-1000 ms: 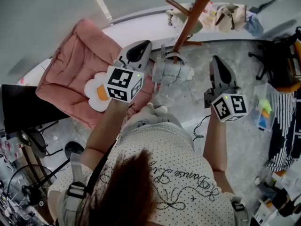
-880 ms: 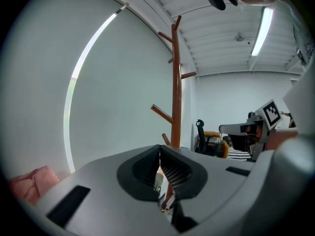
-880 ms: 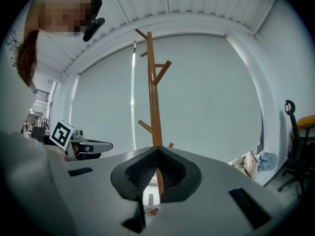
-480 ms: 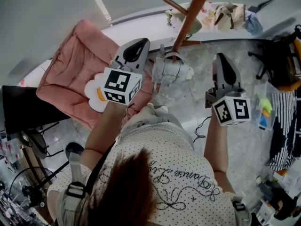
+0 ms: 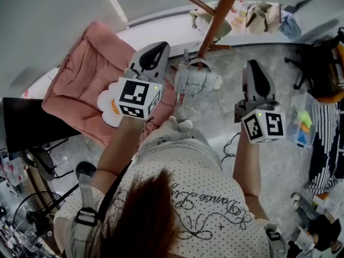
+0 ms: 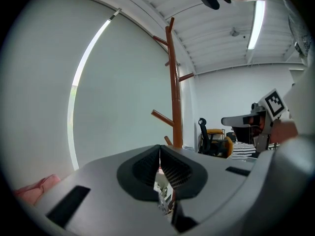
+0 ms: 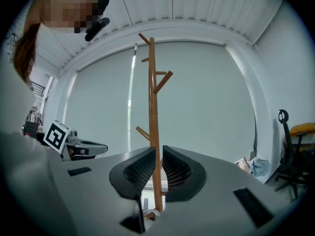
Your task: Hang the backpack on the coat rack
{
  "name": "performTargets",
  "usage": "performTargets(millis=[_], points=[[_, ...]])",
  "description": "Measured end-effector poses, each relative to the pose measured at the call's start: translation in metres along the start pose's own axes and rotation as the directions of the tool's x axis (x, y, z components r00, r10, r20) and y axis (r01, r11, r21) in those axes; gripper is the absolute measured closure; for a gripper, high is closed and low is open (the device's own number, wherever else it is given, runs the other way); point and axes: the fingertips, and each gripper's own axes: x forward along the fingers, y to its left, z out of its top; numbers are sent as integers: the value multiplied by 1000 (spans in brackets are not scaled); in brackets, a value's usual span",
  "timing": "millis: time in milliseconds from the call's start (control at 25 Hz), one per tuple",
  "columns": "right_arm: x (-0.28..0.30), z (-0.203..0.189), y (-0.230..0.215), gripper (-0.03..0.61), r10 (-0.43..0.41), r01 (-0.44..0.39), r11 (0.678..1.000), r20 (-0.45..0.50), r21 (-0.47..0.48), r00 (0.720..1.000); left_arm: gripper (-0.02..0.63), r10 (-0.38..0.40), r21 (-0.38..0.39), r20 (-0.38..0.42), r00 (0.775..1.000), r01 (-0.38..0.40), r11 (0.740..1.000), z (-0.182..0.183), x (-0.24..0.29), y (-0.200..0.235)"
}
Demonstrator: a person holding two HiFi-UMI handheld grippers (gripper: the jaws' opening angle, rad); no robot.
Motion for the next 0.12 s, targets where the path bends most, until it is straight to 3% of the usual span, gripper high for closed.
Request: performTargets(millis=[120], points=[[0,-2,-1,540,0,0,1000,-4,-4,1000,609,6,0,-5,1000,-6,1000,-3,0,1]])
